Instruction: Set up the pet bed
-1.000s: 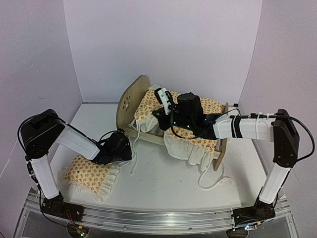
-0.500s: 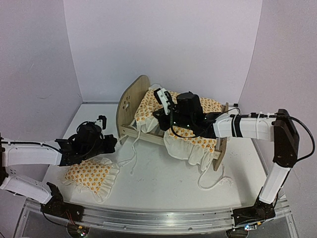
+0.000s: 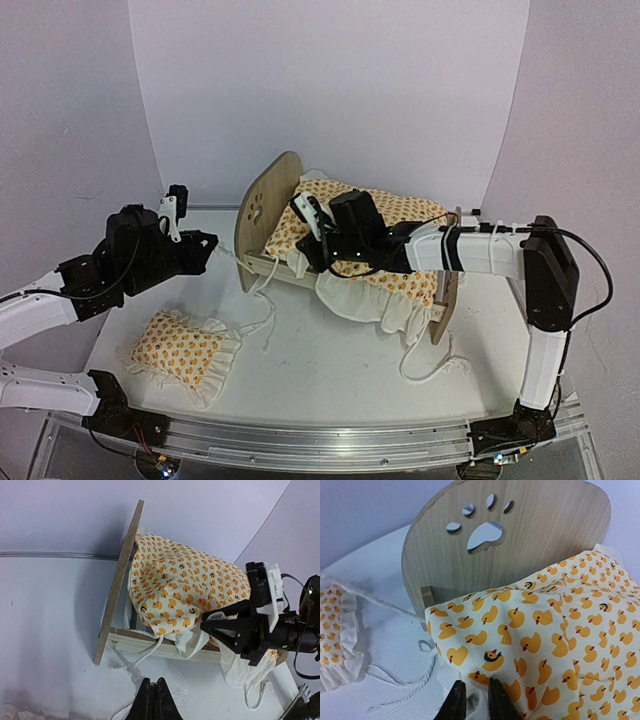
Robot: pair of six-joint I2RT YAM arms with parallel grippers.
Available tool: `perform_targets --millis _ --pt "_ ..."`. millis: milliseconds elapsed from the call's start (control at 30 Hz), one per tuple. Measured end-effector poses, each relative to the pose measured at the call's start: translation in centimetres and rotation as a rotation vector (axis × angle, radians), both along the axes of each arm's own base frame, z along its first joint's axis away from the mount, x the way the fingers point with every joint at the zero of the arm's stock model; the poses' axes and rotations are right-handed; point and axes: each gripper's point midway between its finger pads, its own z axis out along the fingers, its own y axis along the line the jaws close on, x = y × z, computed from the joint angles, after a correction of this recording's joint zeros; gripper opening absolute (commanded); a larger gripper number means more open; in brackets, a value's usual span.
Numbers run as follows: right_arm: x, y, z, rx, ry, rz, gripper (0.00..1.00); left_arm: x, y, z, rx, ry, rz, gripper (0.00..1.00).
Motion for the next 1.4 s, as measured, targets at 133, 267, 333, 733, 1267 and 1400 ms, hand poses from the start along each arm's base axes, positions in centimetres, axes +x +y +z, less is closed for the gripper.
perform_targets --millis 133,267,333,733,1267,1400 --pt "-1.2 0.9 -1.9 -0.122 0.019 0.008 0.3 -0.4 0.7 0.1 0.053 -0.012 -0.003 0.0" --pt "-2.5 1.2 -2.1 -0.179 0.054 0.034 0.4 -1.0 1.5 0.4 0.09 -0.031 -0.014 0.0" --pt "-3.0 1.3 -1.9 -0.178 0.083 0.048 0.48 -1.3 1.9 0.9 0.097 -0.048 -0.015 0.0" --pt "-9.6 4.8 -0.2 -0.005 0.388 0.274 0.73 -1.4 2.7 2.3 0.101 -0.087 0.009 0.01" --pt "-13.9 4.8 -6.9 0.002 0.511 0.251 0.75 4.5 0.4 -15.5 0.168 0.33 -0.009 0.76" --pt "-14.0 4.8 -7.6 0.011 0.514 0.206 0.75 6.4 0.7 -16.9 0.123 0.327 -0.013 0.72"
